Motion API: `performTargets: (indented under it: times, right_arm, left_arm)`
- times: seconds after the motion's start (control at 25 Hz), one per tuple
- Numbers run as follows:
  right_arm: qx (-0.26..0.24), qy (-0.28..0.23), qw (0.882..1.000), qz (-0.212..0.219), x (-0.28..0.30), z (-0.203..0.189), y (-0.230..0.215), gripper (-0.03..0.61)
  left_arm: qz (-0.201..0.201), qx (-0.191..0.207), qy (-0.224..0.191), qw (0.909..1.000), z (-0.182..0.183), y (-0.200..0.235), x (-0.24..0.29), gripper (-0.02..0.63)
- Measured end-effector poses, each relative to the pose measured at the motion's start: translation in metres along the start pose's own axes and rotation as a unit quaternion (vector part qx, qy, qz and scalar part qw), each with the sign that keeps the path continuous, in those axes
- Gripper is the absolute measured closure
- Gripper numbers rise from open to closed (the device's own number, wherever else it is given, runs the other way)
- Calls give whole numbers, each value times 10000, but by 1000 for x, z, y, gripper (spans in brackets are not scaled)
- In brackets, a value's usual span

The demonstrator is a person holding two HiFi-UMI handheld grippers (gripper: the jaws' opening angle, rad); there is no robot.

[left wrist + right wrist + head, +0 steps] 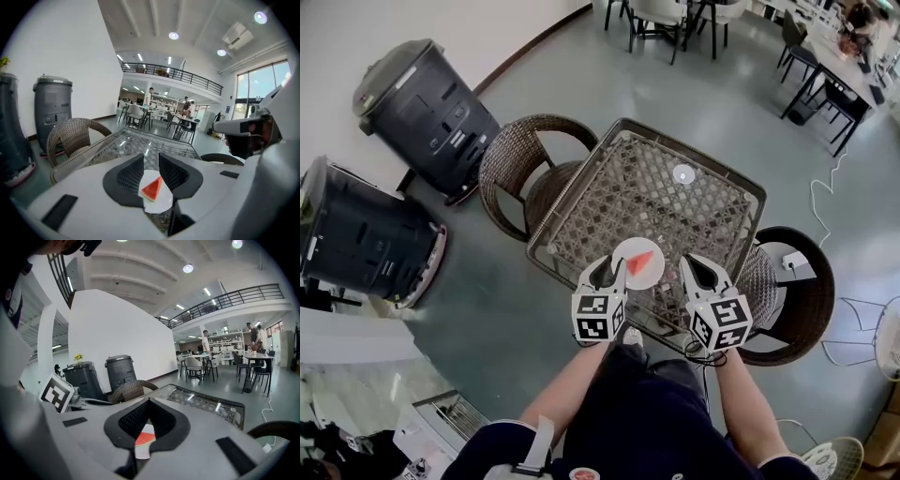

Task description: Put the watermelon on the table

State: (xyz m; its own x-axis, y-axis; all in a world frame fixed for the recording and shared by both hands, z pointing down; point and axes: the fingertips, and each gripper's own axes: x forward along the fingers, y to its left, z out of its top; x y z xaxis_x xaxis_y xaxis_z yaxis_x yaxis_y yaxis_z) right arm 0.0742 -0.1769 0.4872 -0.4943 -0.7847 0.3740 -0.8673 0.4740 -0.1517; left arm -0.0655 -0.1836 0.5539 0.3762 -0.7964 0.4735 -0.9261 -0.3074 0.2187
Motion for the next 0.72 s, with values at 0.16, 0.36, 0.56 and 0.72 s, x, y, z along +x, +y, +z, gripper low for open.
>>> performTargets:
  times: [0.16,0.36,0.56,0.72]
  right_arm:
    - [-28,-147,9999,66,1,10,7,575]
    - [-89,-384,9991,141,1,30,17,575]
    - [-117,-580,9981,194,-3,45,25,575]
    - [-130,-705,9972,208,-7,56,31,575]
  left_arm:
    - [-208,321,-357,9986,34,-15,-13,540]
    - [-390,588,-825,9941,75,-29,-32,561]
    - [-546,826,-1138,9886,101,-43,-48,607]
    - [-685,922,-1344,9842,116,-53,-59,607]
